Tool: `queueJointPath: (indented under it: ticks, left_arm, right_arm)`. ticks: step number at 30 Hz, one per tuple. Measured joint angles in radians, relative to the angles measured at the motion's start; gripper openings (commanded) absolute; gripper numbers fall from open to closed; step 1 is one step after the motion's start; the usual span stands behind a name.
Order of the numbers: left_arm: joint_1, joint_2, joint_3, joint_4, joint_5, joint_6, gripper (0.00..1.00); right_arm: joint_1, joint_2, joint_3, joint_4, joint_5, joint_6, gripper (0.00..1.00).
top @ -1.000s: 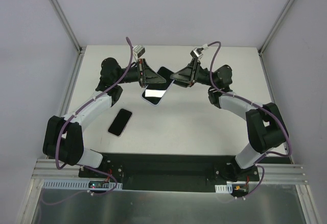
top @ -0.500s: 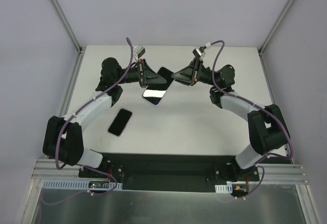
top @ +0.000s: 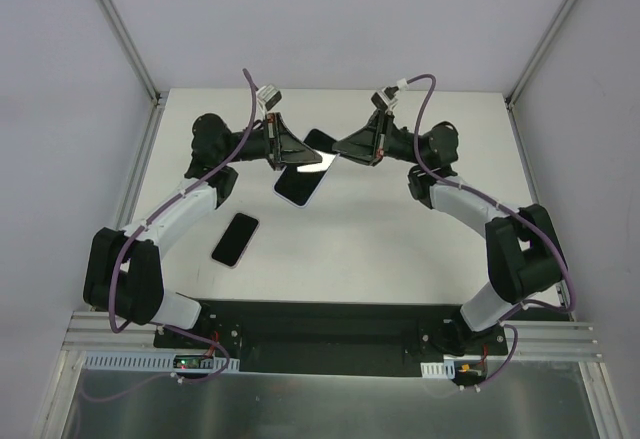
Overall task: Take the phone out of the phone case
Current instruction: Remove the phone case from the phone.
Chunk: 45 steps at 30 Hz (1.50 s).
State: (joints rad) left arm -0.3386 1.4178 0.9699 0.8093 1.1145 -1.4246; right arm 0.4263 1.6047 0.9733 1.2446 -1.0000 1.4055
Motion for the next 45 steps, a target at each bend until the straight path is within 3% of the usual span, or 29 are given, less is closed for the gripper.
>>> queueJointPath:
  ticks: [11,25,31,33,35,40,45]
  left_arm:
    - [0.022,0.091,-0.004,0.448,0.071,-0.21,0.0]
    - [0.02,0.168,0.049,0.628,0.167,-0.369,0.0]
    - [0.026,0.212,0.101,0.667,0.201,-0.459,0.0]
    - [0.026,0.212,0.102,0.671,0.201,-0.475,0.0]
    - [0.026,0.204,0.102,0.671,0.2,-0.478,0.0]
    - [0.031,0.127,0.068,0.631,0.186,-0.381,0.0]
    - [0.033,0.024,0.043,0.43,0.19,-0.207,0.0]
  right_arm:
    - [0.031,-0.009,0.116,-0.031,-0.076,-0.008,0.01]
    - [0.062,-0.058,0.117,-0.081,-0.109,-0.052,0.01]
    - [0.062,-0.06,0.128,-0.1,-0.108,-0.068,0.02]
    - [0.063,-0.06,0.132,-0.102,-0.109,-0.066,0.21]
    - [0.063,-0.055,0.148,-0.108,-0.119,-0.054,0.22]
    - [0.079,-0.012,0.213,-0.081,-0.171,0.023,0.1]
    - [0.1,0.016,0.247,-0.024,-0.207,0.073,0.01]
